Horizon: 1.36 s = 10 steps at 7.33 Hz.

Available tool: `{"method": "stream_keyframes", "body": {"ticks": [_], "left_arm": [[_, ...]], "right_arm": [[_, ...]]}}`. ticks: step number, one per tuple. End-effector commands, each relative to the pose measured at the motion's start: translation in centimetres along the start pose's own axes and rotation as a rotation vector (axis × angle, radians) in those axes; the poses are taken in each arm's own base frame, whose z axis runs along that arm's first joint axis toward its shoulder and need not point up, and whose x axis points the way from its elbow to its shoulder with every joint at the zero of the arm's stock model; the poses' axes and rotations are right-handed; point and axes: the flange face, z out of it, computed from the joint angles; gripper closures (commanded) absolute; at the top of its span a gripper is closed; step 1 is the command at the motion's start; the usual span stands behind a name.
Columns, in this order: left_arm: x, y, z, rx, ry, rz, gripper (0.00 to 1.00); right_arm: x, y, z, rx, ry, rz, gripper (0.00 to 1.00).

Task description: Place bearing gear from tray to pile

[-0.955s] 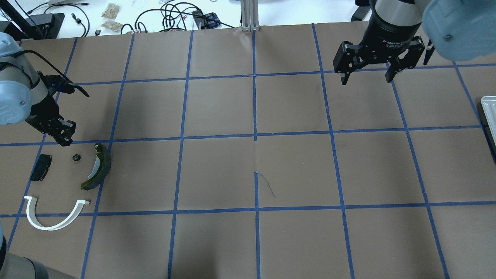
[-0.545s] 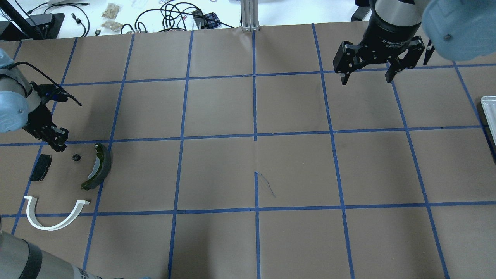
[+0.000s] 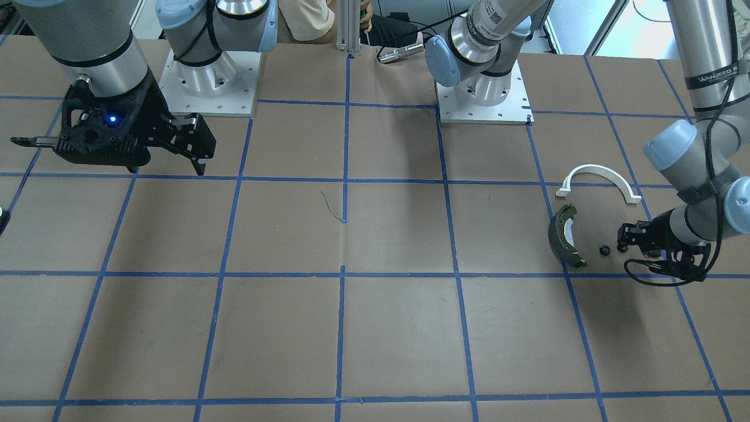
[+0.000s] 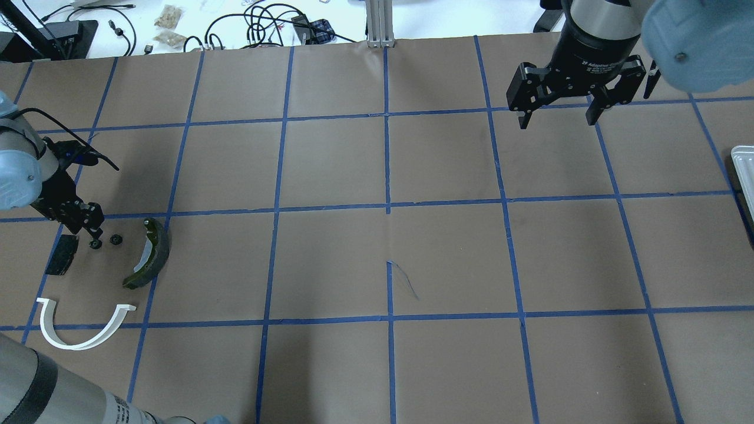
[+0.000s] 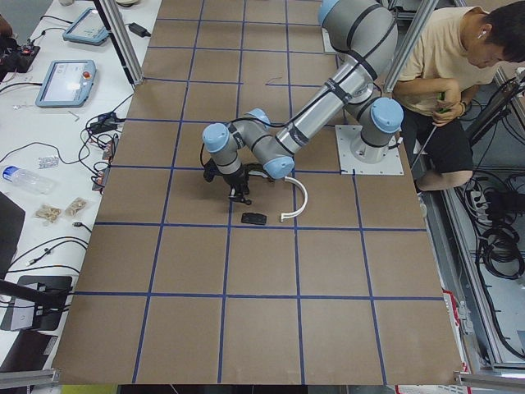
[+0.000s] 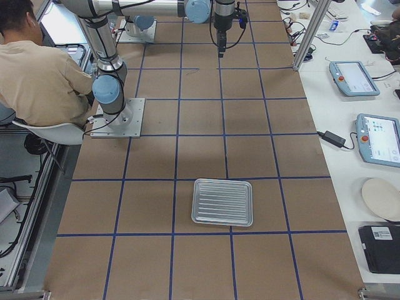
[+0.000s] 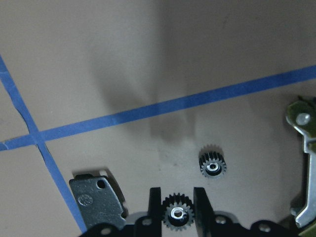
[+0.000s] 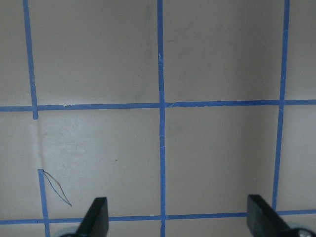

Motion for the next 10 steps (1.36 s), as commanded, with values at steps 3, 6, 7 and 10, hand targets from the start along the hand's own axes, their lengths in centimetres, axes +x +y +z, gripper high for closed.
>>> {"method": "stream_keyframes", "body": {"ticks": [3, 6, 7, 10], "left_arm": [[12.3, -1.5, -15.9, 0.019, 0.088, -0.113, 0.00], [31.0, 0.7, -31.9, 0.179, 0.110, -0.153, 0.00], [35.0, 2.5, -34.9, 0.243, 0.090, -0.098, 0.00], [36.7, 5.3, -33.8, 0.247, 0.070, -0.067, 0.00]], "right_arm": [[0.0, 0.0, 0.0, 0.000, -0.001, 0.000, 0.00], [0.1, 0.0, 0.0, 0.000, -0.001, 0.002, 0.00], [0.1, 0.0, 0.0, 0.001, -0.001, 0.000, 0.00], [0.1, 0.0, 0.0, 0.000, 0.001, 0.000, 0.00]]}}
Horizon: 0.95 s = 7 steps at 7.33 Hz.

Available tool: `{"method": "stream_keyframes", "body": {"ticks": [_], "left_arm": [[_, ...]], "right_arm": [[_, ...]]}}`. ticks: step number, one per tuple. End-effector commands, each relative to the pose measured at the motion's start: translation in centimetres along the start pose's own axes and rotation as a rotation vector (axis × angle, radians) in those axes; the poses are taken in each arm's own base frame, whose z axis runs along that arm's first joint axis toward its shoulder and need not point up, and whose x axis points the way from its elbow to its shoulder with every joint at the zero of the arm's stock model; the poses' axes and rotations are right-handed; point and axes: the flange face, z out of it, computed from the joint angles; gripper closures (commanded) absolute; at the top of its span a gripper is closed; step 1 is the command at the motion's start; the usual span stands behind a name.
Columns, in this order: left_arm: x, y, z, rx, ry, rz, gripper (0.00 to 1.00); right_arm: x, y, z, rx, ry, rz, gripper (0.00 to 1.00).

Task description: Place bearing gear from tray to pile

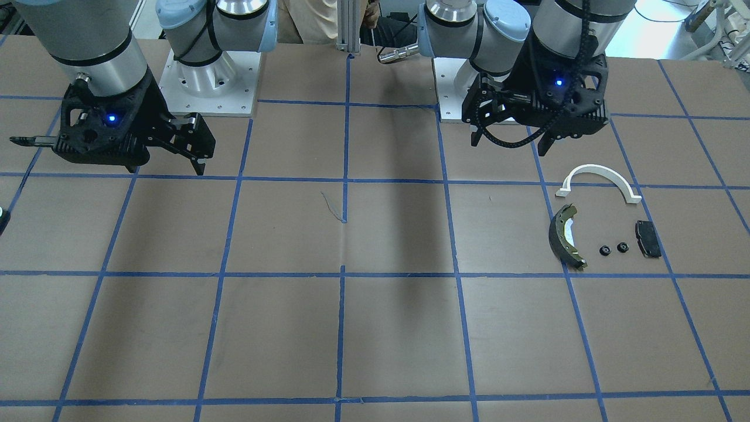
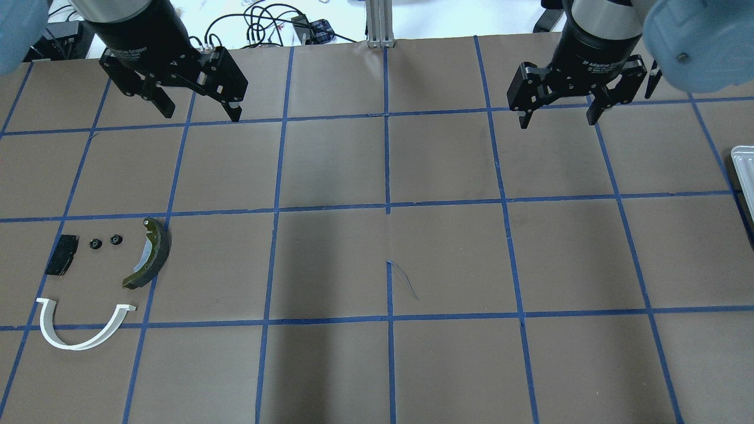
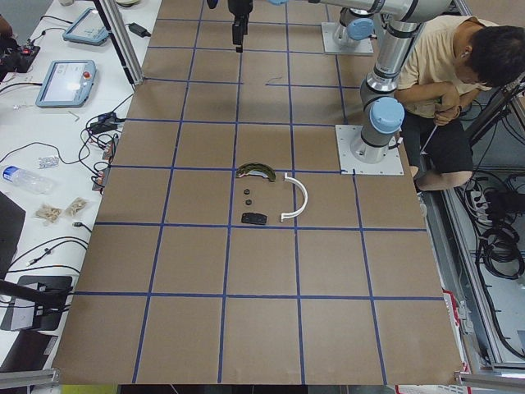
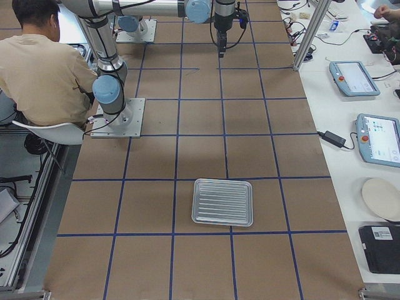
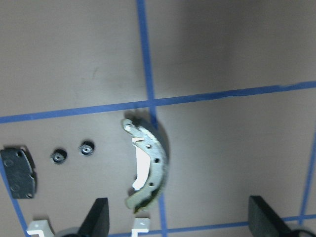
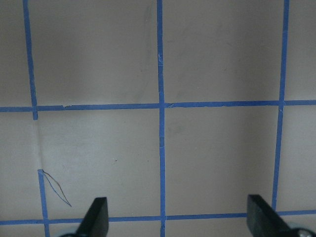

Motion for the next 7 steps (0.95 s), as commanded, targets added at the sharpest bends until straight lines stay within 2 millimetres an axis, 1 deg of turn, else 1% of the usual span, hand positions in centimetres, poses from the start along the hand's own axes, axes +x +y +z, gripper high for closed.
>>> {"method": "stream_keyframes", "body": {"ticks": [1, 2, 3, 5, 7], "left_arm": [[0.7, 2.6, 1.0, 0.012, -0.008, 0.004, 0.00], [0.5, 2.3, 1.8, 0.087, -0.023, 0.007, 0.00], [0.5, 2.8, 2.2, 0.104, -0.027, -0.002, 0.00], [0.2, 2.9, 1.5, 0.111, -0.027, -0.016, 0.00], [0.1, 2.9, 1.5, 0.102, -0.026, -0.017, 0.00]], "right_arm": [[0.0, 0.0, 0.0, 0.001, 0.000, 0.000, 0.00], [0.0, 0.0, 0.0, 0.001, 0.000, 0.000, 0.00], [0.1, 0.0, 0.0, 0.001, 0.001, 0.002, 0.00], [0.0, 0.0, 0.0, 0.001, 0.000, 0.000, 0.00], [0.0, 0.0, 0.0, 0.001, 0.000, 0.000, 0.00]]}}
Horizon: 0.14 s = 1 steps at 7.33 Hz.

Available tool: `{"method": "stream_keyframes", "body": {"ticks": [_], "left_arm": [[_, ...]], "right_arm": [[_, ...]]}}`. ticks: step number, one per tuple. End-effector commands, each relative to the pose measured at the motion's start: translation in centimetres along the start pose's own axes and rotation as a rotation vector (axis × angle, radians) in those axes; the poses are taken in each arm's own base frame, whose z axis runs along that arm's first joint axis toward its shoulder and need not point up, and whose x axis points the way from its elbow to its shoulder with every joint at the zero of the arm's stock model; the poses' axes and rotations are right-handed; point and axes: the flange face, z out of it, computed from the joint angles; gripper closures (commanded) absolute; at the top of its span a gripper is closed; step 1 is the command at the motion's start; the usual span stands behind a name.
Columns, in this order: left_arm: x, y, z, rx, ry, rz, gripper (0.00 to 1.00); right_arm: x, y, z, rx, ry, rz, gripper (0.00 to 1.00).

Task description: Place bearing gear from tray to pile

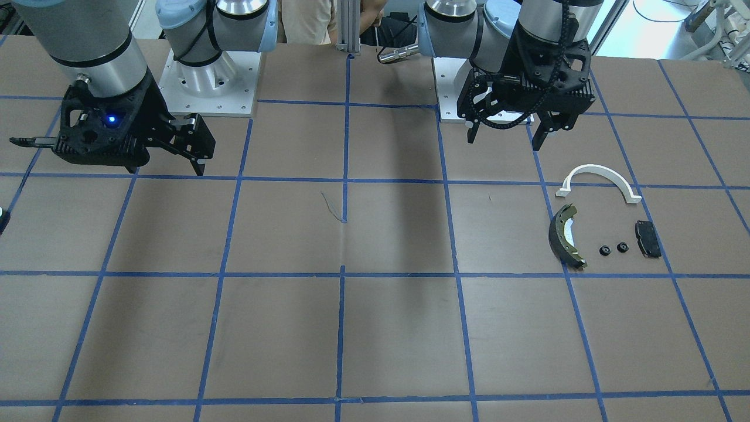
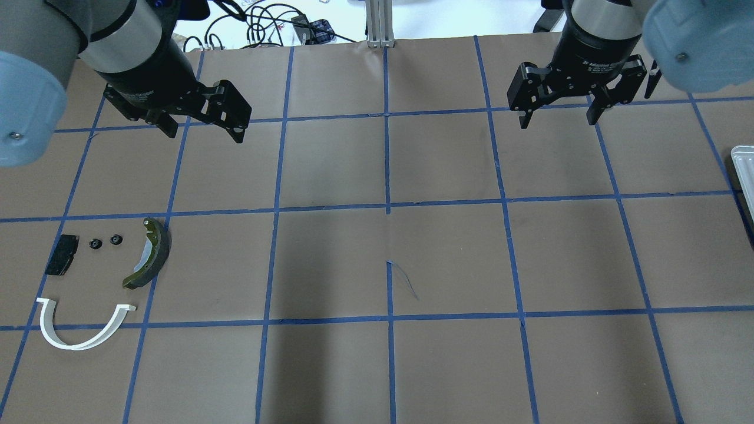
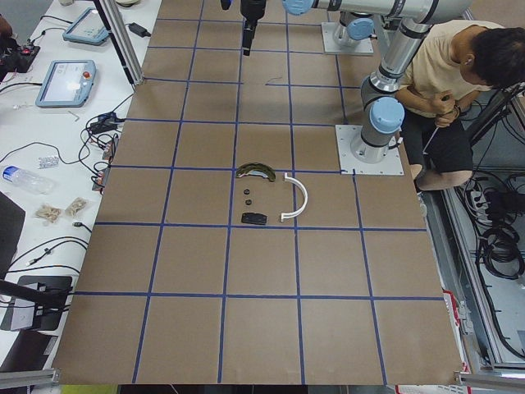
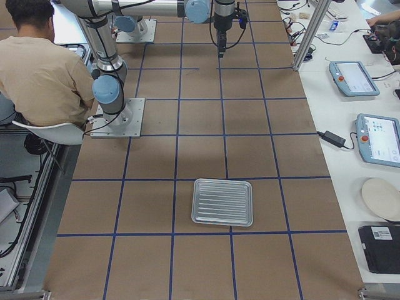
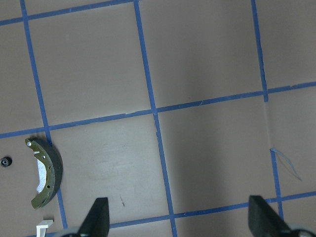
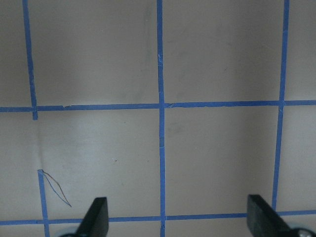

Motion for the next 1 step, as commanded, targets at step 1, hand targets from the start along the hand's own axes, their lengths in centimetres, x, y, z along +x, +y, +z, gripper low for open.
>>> {"method": "stream_keyframes", "body": {"ticks": [1], "left_arm": [[-0.05, 0.04, 0.00, -0.002, 0.000, -0.002, 0.00]], "right_arm": [[-0.01, 0.00, 0.00, 0.000, 0.000, 0.000, 0.00]]}}
